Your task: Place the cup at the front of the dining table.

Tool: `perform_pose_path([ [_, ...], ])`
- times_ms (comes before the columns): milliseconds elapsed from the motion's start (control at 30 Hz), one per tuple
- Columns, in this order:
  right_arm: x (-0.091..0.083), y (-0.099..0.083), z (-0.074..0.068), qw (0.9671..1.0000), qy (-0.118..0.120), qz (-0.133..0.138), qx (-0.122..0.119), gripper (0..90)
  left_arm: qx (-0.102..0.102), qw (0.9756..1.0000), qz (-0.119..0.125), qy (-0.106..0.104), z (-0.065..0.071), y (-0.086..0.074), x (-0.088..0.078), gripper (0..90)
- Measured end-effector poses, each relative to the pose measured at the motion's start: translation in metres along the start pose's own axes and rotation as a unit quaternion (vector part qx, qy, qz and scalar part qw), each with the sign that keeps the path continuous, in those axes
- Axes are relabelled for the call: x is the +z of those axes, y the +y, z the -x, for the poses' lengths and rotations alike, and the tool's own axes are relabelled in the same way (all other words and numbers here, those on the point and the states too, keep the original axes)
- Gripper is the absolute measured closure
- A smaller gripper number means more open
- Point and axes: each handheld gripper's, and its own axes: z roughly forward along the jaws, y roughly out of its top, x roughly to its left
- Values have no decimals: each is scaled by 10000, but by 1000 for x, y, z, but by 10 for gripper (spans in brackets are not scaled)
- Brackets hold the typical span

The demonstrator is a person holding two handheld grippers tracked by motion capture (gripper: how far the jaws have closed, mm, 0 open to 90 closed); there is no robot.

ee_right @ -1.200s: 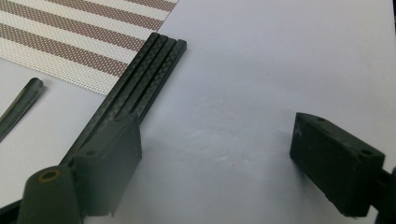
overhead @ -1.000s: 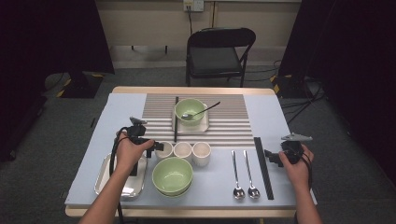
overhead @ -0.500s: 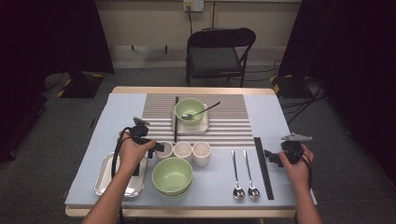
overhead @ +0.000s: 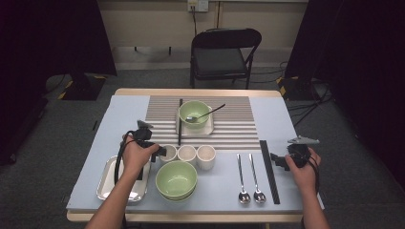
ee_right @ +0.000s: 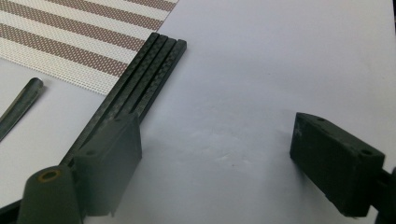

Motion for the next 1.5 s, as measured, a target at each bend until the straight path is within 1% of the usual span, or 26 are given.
perform_pose_path([
  [133,0,0,0,10000,-5,0,-1,151,29,9999,-54,88,0,0,-1,715],
  [167,0,0,0,10000,-4,-1,0,151,-36,9999,-46,82,0,0,0,721],
  [200,0,0,0,10000,-4,-1,0,151,-42,10000,-53,74,0,-1,-1,721],
  [367,0,0,0,10000,-2,0,-3,151,-7,9998,-95,181,-2,-1,-3,745],
  [433,0,0,0,10000,-1,-1,-1,151,-66,9998,-98,153,-2,-1,-3,752],
  [500,0,0,0,10000,-1,-1,-1,151,-34,9998,-118,186,-3,-1,-3,768],
  [767,0,0,0,10000,-6,-2,-1,151,-21,9994,-145,305,-5,-3,-5,800],
  [867,0,0,0,10000,-9,-10,10,151,-69,9996,-131,252,-8,-4,-5,806],
  [900,0,0,0,10000,-2,-2,-1,151,-127,9995,-122,263,-10,-4,-6,809],
  [933,0,0,0,10000,-3,-2,-2,151,-191,9996,-108,184,-11,-5,-6,812],
  [1000,0,0,0,10000,-5,-1,-2,151,-230,9996,-116,128,-15,-5,-6,813],
  [1033,0,0,0,10000,-3,-2,-1,151,-302,9994,-131,118,-16,-5,-7,815],
  [1100,0,0,0,10000,-6,-3,-2,151,-309,9994,-139,81,-17,-6,-7,818],
  [1167,0,0,0,10000,-3,-2,-1,151,-293,9994,-136,96,-16,-6,-8,821],
  [1200,0,0,0,10000,-3,-1,-3,151,-271,9995,-101,136,-15,-6,-10,824],
  [1267,0,0,0,10000,-4,-3,2,151,-284,9995,-79,143,-15,-6,-11,827],
  [1333,0,0,0,10000,-1,-3,0,151,-346,9994,-55,49,-16,-6,-12,827],
  [1367,0,0,0,10000,-1,-2,0,151,-321,9994,-47,93,-16,-5,-13,828],
  [1400,0,0,0,10000,-3,-2,2,151,-323,9995,-54,35,-16,-5,-14,828],
  [1467,0,0,0,10000,-4,-2,0,151,-337,9994,6,19,-16,-5,-16,828],
  [1500,0,0,0,10000,-5,-2,0,151,-325,9995,-7,-39,-16,-4,-17,828],
])
